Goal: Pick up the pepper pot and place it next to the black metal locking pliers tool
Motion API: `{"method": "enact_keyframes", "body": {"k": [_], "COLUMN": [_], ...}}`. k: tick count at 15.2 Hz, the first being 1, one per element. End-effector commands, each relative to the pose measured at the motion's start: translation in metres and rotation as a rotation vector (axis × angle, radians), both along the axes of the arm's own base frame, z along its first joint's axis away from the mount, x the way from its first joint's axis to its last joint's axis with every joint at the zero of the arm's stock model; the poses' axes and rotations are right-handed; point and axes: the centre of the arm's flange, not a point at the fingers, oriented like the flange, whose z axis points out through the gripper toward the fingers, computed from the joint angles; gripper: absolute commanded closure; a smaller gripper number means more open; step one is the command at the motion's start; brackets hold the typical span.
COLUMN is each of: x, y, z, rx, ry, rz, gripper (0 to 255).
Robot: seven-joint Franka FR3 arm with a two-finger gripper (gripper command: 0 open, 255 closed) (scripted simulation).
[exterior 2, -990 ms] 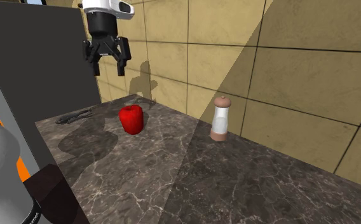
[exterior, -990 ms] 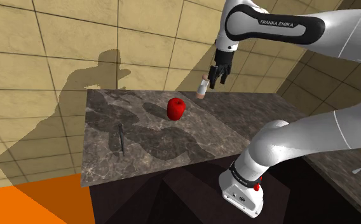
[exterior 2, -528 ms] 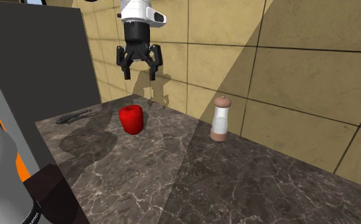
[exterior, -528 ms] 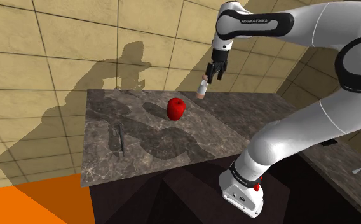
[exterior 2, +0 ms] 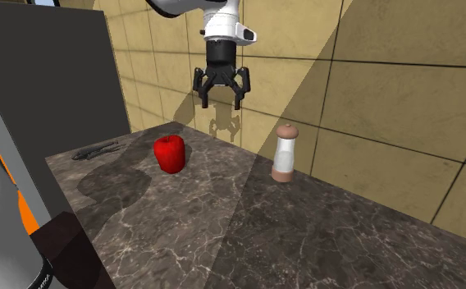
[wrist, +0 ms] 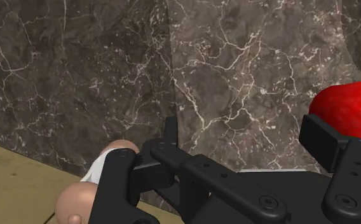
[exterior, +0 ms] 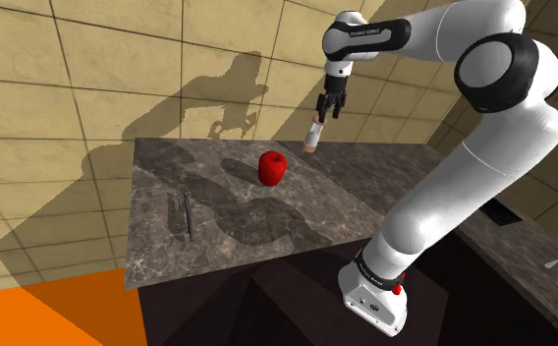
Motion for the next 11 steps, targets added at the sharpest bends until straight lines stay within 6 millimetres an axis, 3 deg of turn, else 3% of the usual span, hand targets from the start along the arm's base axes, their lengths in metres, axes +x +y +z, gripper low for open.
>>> {"method": "enact_keyframes", "body": {"k": [1,11], "x": [0.013,0.083], "y": [-0.024,-0.134], "z": [-0.009,-0.043], "rx": [0.001,0.012], "ry": [0.004,0.022], "rz": [-0.003,-0.021], "gripper": [0,0]}}
